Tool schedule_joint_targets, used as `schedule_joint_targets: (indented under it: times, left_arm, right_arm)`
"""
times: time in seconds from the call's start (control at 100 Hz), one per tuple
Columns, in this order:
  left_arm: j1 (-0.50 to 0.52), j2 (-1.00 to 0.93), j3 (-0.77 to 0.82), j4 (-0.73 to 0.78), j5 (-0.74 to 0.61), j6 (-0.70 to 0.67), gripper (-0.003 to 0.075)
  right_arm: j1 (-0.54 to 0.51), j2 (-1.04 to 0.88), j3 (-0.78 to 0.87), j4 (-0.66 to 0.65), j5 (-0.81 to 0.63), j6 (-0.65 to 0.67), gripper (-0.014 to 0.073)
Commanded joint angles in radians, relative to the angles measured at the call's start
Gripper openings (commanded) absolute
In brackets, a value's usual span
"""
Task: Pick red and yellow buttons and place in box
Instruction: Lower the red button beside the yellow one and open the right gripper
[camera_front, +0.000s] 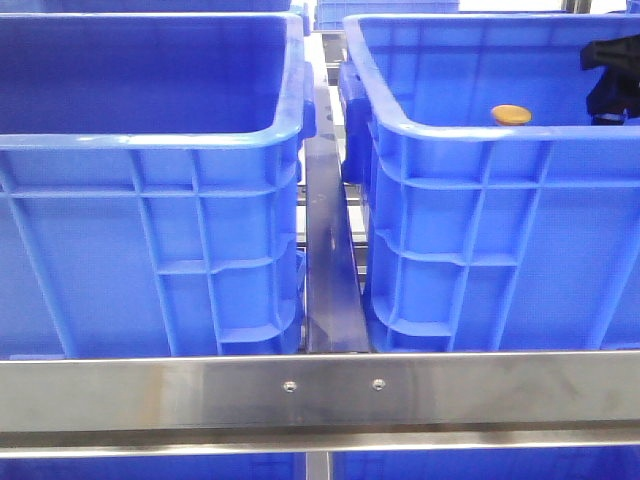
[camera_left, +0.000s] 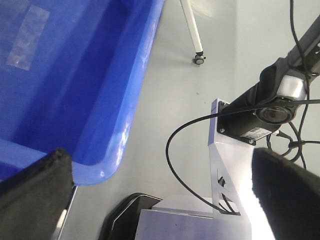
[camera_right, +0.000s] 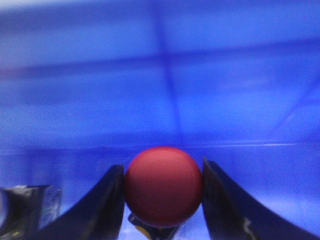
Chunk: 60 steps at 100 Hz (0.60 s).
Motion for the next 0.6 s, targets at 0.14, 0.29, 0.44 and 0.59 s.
schedule_joint_targets:
  times: [0.14,0.29,0.44,0.59]
  left_arm:
    - [-0.004,-0.038,-0.032,-0.065,-0.014,0.000,0.0679]
    - [-0.004,-0.038,-0.032,-0.065,-0.014,0.000,0.0679]
    - [-0.004,-0.038,-0.032,-0.065,-0.014,0.000,0.0679]
    - [-0.004,-0.038,-0.032,-0.065,-0.014,0.000,0.0679]
  right_arm:
    - [-0.006,-0.031,-0.039,0.012,-0.020,-0.010,0.0247]
    - [-0.006,-0.031,-0.039,0.012,0.001,-0.010,0.0318]
    - [-0.006,-0.031,-0.039,0.012,0.024,-0.010,0.0426]
    - [-0.006,-0.031,-0.039,0.012,0.033,-0.010,0.0436]
